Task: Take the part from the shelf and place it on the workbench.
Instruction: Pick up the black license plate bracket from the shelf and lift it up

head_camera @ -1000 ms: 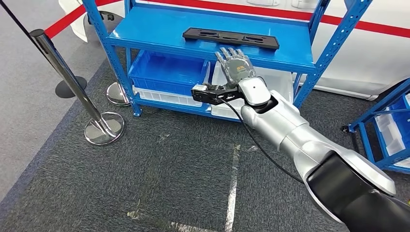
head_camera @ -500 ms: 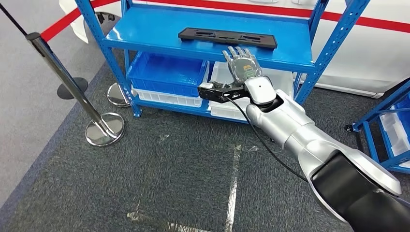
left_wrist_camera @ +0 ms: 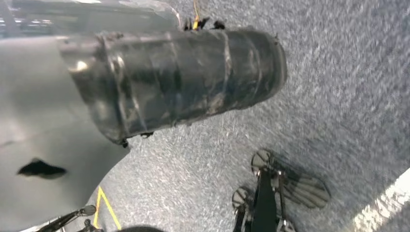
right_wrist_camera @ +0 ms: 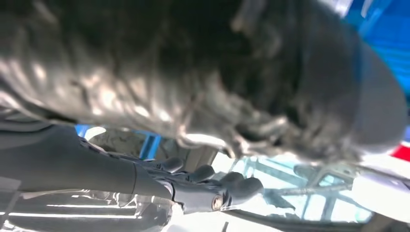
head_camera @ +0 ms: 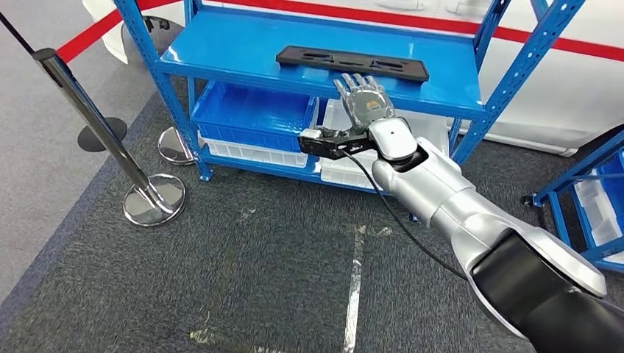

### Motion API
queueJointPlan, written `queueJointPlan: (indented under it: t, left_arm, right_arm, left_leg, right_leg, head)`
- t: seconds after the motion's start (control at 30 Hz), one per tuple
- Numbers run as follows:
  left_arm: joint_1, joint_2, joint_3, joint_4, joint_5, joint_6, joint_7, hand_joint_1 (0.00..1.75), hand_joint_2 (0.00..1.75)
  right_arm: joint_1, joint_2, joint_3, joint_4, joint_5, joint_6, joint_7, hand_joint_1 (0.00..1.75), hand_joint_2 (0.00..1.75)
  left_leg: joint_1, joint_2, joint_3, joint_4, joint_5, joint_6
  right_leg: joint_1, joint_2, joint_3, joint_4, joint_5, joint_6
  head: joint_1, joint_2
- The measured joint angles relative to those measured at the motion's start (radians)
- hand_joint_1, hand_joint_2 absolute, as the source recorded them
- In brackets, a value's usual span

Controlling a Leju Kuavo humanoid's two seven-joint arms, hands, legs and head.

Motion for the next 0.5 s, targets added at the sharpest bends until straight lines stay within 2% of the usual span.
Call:
queueJointPlan:
  t: [0.03,0.1,0.13,0.17,0.2,0.27,0.3,0.33,0.4,0.47,0.5]
  left_arm:
    - [0.001,0.0,0.0,0.0,0.0,0.001,0.0,0.0,0.0]
    - [0.0,0.0,0.0,0.0,0.0,0.002,0.0,0.0,0.0]
    - [0.0,0.001,0.0,0.0,0.001,0.002,0.0,0.0,0.0]
    - [0.0,0.0,0.0,0.0,0.001,0.002,-0.001,0.0,0.0]
    - [0.001,0.0,0.0,0.0,0.001,0.002,-0.001,0.0,0.0]
    - [0.002,0.0,0.0,0.0,0.001,0.002,-0.001,0.0,0.0]
    - [0.001,-0.001,0.0,0.0,0.001,0.002,-0.001,0.0,0.0]
    - [0.0,-0.001,0.0,0.0,0.001,0.001,-0.001,0.0,0.0]
    - [-0.001,-0.001,0.0,0.0,0.001,0.001,-0.001,0.0,0.0]
    - [0.0,-0.001,0.0,0.0,0.002,0.0,-0.001,0.0,0.0]
    - [0.0,-0.002,0.0,0.0,0.002,0.0,-0.001,0.0,0.0]
  right_arm:
    - [-0.001,-0.001,0.0,0.0,0.001,0.0,0.0,0.0,0.0]
    - [0.003,-0.003,0.0,0.0,0.005,0.001,-0.002,0.0,0.0]
    - [0.007,-0.003,0.0,0.0,0.007,0.002,-0.002,0.0,0.0]
    - [0.011,-0.004,0.0,0.0,0.008,0.003,-0.003,0.0,0.0]
    - [0.013,-0.004,0.0,0.0,0.008,0.004,-0.003,0.0,0.0]
    - [0.012,-0.004,0.0,0.0,0.008,0.005,-0.003,0.0,0.0]
    - [0.011,-0.005,0.0,0.0,0.009,0.006,-0.003,0.0,0.0]
    - [0.009,-0.005,0.0,-0.001,0.009,0.006,-0.003,0.0,0.0]
    - [0.009,-0.005,0.0,-0.002,0.009,0.007,-0.004,0.0,0.0]
    - [0.008,-0.005,0.0,-0.003,0.009,0.008,-0.004,0.0,0.0]
    - [0.007,-0.005,0.0,-0.004,0.01,0.008,-0.004,0.0,0.0]
  left_leg:
    - [0.001,0.0,0.006,-0.002,-0.002,0.004]
    - [0.0,0.0,0.012,-0.003,-0.009,0.012]
    - [-0.001,-0.001,0.015,-0.002,-0.012,0.014]
    - [-0.002,-0.002,0.02,-0.002,-0.017,0.014]
    - [-0.002,-0.004,0.027,-0.001,-0.022,0.014]
    - [-0.004,-0.006,0.044,-0.001,-0.035,0.011]
    - [-0.006,-0.007,0.049,0.0,-0.041,0.008]
    - [-0.007,-0.008,0.051,0.0,-0.045,0.005]
    - [-0.007,-0.008,0.05,-0.002,-0.048,-0.005]
    - [-0.006,-0.005,0.049,0.002,-0.057,-0.015]
    - [-0.006,-0.004,0.04,0.024,-0.07,-0.02]
  right_leg:
    - [-0.001,-0.001,-0.024,0.051,-0.025,0.003]
    - [-0.004,-0.003,-0.107,0.2,-0.078,0.006]
    - [-0.005,-0.004,-0.14,0.248,-0.083,0.006]
    - [-0.006,-0.004,-0.16,0.264,-0.07,0.005]
    - [-0.006,-0.004,-0.153,0.229,-0.032,0.002]
    - [-0.003,-0.004,-0.099,0.086,0.061,-0.01]
    - [0.0,-0.004,-0.07,0.02,0.09,-0.017]
    - [0.003,-0.004,-0.051,-0.021,0.101,-0.021]
    - [0.006,-0.003,-0.038,-0.048,0.093,-0.026]
    - [-0.001,-0.003,-0.028,-0.061,0.091,-0.03]
    - [-0.006,-0.004,-0.02,-0.068,0.091,-0.033]
  head:
    - [0.001,0.0]
    - [0.003,0.0]
    - [0.003,0.0]
    - [0.003,0.0]
    - [0.003,0.0]
    - [0.003,0.0]
    - [0.002,0.0]
    - [0.0,0.0]
    - [-0.001,0.0]
    - [0.0,0.0]
    - [-0.001,0.0]
